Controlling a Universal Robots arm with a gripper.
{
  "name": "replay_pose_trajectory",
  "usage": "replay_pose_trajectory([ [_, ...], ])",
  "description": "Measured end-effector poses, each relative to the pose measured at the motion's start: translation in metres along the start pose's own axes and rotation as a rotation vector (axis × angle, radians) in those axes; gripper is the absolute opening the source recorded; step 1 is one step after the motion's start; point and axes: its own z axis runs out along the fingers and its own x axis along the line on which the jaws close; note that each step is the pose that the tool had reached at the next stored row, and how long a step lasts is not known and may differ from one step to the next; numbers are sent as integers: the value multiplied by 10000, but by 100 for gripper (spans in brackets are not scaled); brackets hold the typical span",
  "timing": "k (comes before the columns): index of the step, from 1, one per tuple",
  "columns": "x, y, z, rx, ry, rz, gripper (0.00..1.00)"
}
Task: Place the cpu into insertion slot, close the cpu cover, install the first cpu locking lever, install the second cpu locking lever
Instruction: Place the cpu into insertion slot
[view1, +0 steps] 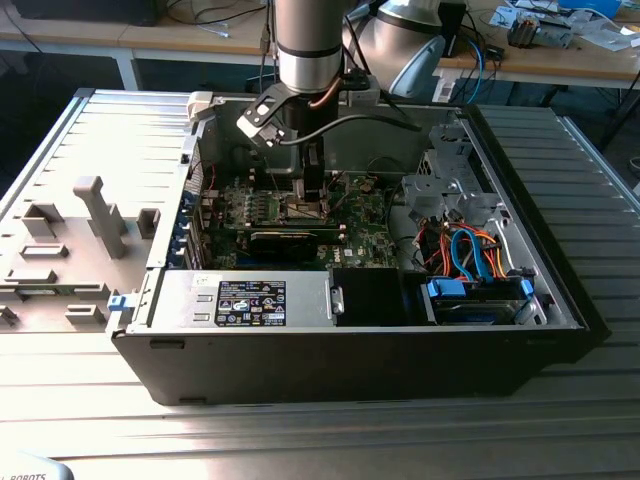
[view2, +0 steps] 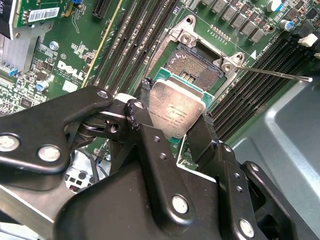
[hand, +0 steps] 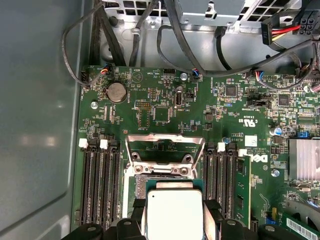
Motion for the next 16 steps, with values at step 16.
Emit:
replay_pose_trajectory([
  [16, 18, -6, 49, 0, -1, 0, 54],
])
